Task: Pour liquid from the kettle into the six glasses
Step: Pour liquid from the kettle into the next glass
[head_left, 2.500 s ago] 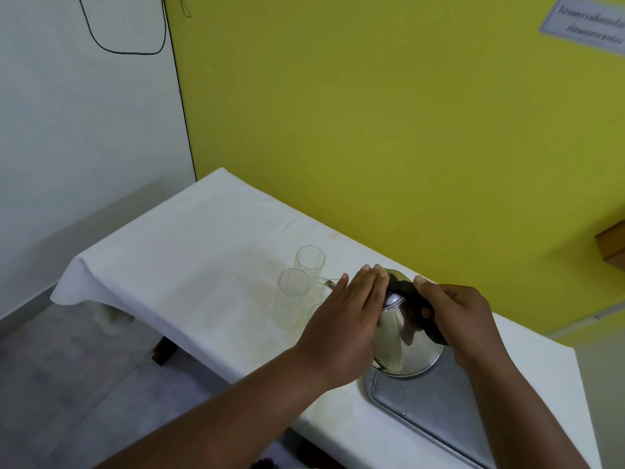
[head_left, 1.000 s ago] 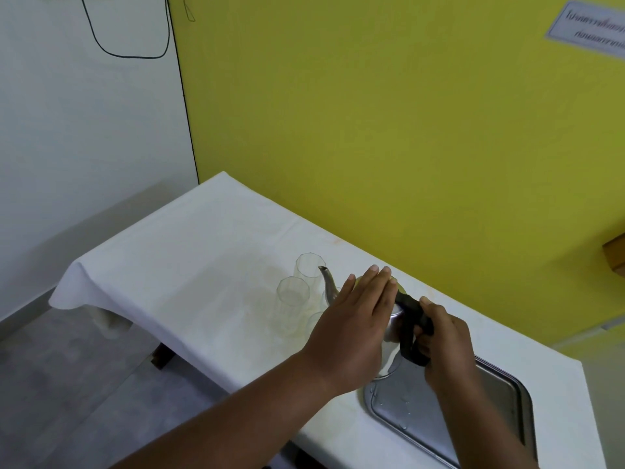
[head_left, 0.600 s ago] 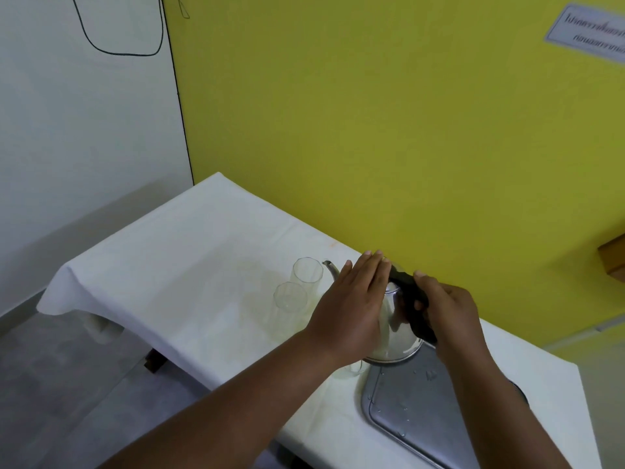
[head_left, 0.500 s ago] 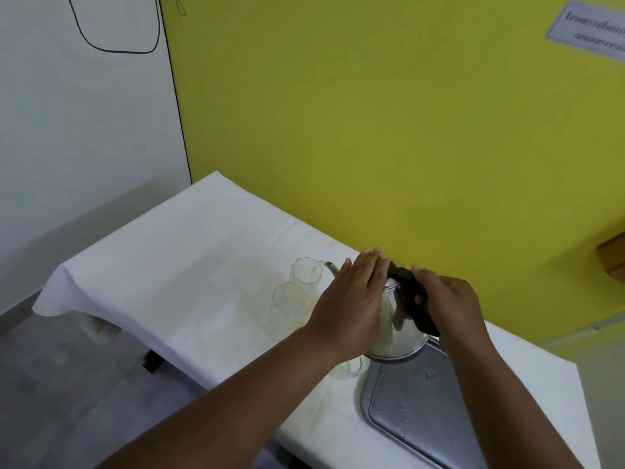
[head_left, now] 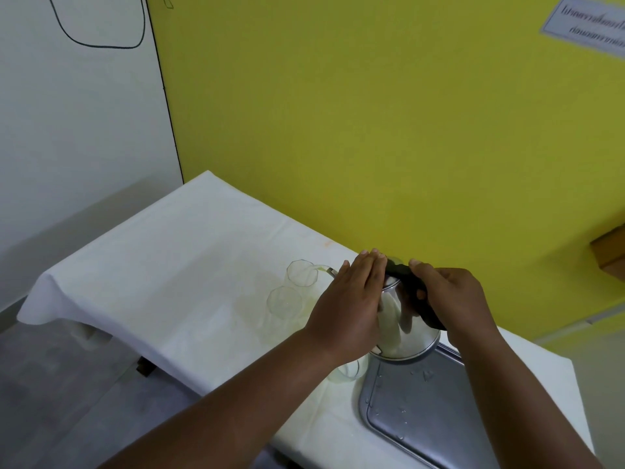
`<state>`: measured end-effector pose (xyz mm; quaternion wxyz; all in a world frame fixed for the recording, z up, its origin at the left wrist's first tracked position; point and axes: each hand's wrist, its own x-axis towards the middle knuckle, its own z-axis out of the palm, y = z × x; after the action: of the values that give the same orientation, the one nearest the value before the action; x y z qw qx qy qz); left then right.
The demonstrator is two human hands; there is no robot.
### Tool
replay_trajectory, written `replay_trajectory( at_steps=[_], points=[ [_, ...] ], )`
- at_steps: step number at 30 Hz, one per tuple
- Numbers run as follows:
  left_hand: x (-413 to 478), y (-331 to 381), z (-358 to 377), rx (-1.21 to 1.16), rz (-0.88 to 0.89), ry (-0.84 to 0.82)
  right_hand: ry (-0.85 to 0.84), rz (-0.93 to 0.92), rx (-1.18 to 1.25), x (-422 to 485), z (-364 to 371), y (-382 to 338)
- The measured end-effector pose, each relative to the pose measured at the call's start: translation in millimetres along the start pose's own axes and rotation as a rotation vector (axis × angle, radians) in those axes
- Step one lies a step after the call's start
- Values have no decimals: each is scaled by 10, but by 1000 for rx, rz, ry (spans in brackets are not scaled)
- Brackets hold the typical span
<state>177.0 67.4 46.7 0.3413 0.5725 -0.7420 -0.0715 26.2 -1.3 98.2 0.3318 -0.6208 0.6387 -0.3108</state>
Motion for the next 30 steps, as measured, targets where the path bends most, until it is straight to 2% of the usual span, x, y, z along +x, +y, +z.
replay_trajectory(
  at_steps=[30],
  points=[
    [-16, 120, -42, -45, 18, 16, 19, -4, -49, -151, -189, -136]
  ],
)
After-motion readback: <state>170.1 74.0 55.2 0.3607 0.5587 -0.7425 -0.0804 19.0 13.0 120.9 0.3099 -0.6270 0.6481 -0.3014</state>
